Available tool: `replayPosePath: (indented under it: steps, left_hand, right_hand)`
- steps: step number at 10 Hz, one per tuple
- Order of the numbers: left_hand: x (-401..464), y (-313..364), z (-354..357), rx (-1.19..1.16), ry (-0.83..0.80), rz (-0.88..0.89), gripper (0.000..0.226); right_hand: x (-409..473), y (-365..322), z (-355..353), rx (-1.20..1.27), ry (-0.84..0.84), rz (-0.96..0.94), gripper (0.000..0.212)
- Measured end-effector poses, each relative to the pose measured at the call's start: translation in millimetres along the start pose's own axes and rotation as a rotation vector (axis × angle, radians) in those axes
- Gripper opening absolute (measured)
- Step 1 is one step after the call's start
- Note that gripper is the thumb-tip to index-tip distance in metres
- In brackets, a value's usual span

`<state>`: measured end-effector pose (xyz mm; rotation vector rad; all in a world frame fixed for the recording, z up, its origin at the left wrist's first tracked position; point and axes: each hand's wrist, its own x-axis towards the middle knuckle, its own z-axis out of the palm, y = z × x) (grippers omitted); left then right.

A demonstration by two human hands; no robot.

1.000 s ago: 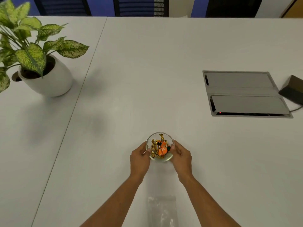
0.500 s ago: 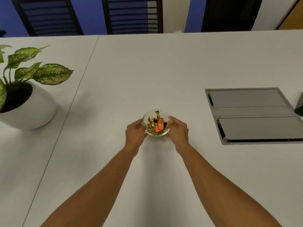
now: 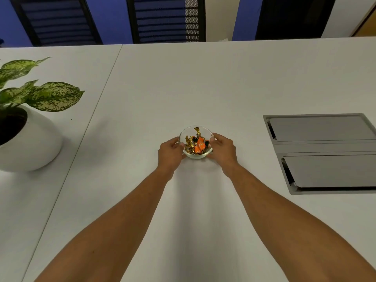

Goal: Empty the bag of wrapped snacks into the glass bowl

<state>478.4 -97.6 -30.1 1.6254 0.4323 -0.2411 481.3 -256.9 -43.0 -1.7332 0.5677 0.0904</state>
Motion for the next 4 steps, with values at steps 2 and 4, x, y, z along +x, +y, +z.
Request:
replayPosePath:
  steps: [2,4]
  left_hand:
    - [-19,2,-10,0.243,0.136,0.064,0.06]
    - [-75,-5,-19,0.502,0.153,0.185,0.062]
  right_hand:
    - [-26,-2,-11,-0.306,0.039,-0.082,0.061]
    - [-85,10,-29,-0.595,0.061,-0.24,0.062]
